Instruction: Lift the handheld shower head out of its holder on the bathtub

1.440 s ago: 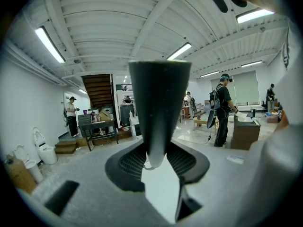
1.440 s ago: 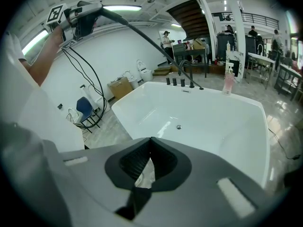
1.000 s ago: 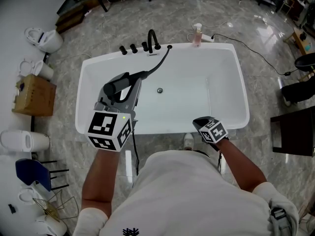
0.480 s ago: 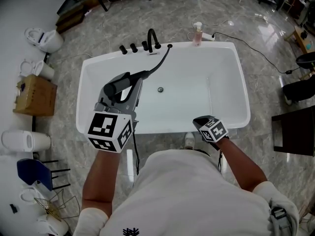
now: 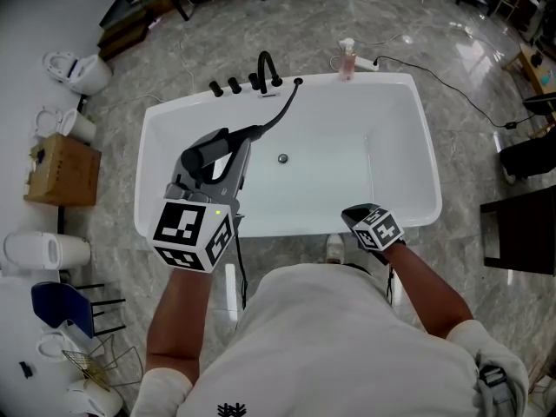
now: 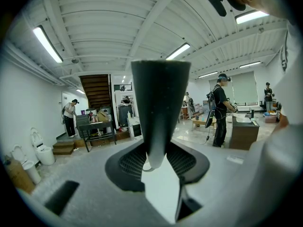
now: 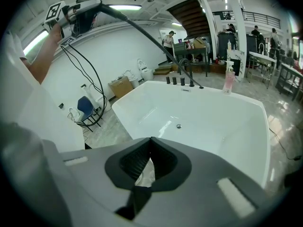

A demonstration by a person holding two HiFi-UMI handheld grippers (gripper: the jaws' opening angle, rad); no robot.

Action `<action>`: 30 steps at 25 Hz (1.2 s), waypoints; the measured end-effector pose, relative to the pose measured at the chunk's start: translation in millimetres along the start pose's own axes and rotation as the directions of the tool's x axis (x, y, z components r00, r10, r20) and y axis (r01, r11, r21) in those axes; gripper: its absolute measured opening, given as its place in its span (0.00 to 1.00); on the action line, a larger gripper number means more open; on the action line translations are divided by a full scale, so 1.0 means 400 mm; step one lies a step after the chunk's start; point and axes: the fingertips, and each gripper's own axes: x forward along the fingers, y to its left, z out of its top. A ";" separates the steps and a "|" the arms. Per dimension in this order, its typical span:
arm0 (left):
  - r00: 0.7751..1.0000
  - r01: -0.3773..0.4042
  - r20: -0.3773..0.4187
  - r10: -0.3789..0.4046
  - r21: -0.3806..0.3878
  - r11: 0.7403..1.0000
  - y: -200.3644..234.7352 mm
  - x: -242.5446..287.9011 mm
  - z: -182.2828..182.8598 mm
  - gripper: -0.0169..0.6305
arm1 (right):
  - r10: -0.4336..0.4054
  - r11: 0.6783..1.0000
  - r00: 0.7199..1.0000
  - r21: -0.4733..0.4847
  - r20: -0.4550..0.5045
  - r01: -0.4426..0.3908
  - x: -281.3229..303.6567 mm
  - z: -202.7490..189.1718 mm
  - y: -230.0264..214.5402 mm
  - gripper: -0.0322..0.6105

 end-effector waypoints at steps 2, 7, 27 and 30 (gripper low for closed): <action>1.000 0.002 0.001 -0.002 0.000 1.000 -0.004 0.002 0.003 0.24 | 0.002 1.000 1.000 -0.001 -0.001 -0.002 -0.001 -0.001 -0.003 0.07; 1.000 0.003 0.000 -0.003 0.000 1.000 -0.011 0.005 0.003 0.24 | 0.008 1.000 1.000 -0.003 -0.004 -0.008 0.004 -0.006 -0.006 0.07; 1.000 0.010 0.002 -0.010 0.011 1.000 -0.043 0.071 0.046 0.24 | 0.035 0.999 0.999 0.002 -0.008 -0.035 0.006 -0.017 -0.068 0.07; 1.000 0.009 0.002 -0.009 0.011 1.000 -0.054 0.086 0.052 0.24 | 0.037 0.999 0.999 0.000 -0.009 -0.037 -0.003 -0.022 -0.090 0.07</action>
